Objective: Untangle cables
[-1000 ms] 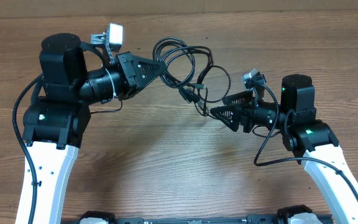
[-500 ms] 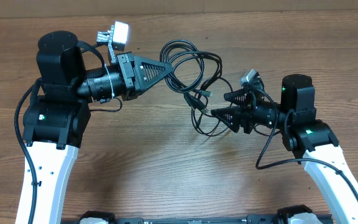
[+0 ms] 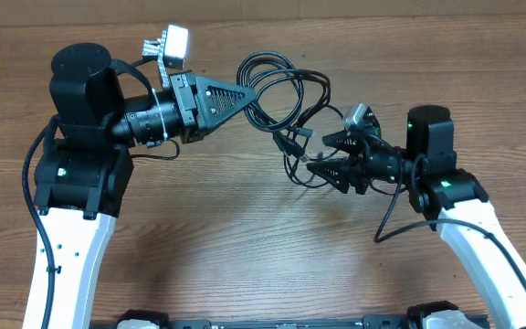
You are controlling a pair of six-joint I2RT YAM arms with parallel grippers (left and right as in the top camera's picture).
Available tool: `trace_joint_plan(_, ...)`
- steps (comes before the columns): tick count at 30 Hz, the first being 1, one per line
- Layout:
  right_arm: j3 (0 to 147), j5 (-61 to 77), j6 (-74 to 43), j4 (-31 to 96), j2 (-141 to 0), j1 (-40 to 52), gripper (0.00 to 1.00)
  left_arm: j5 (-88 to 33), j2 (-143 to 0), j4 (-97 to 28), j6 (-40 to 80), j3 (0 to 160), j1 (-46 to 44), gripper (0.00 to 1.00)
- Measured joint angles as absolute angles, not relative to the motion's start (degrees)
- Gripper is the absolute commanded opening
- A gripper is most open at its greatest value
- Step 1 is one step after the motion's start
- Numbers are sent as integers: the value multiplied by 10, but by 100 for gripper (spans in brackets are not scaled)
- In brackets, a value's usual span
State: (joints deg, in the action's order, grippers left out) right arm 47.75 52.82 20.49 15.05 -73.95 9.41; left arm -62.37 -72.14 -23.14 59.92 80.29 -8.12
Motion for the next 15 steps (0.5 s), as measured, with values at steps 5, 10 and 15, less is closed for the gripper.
trace_joint_plan(5, 477, 550, 208, 134, -749, 94, 63, -623, -721, -228, 601, 803, -94, 4)
trace_joint_plan(10, 477, 558, 208, 119, -749, 94, 61, -623, -721, -227, 601, 803, -102, 4)
trace_joint_plan(15, 477, 562, 210, 118, -749, 94, 21, -619, -721, -226, 601, 803, -117, 4)
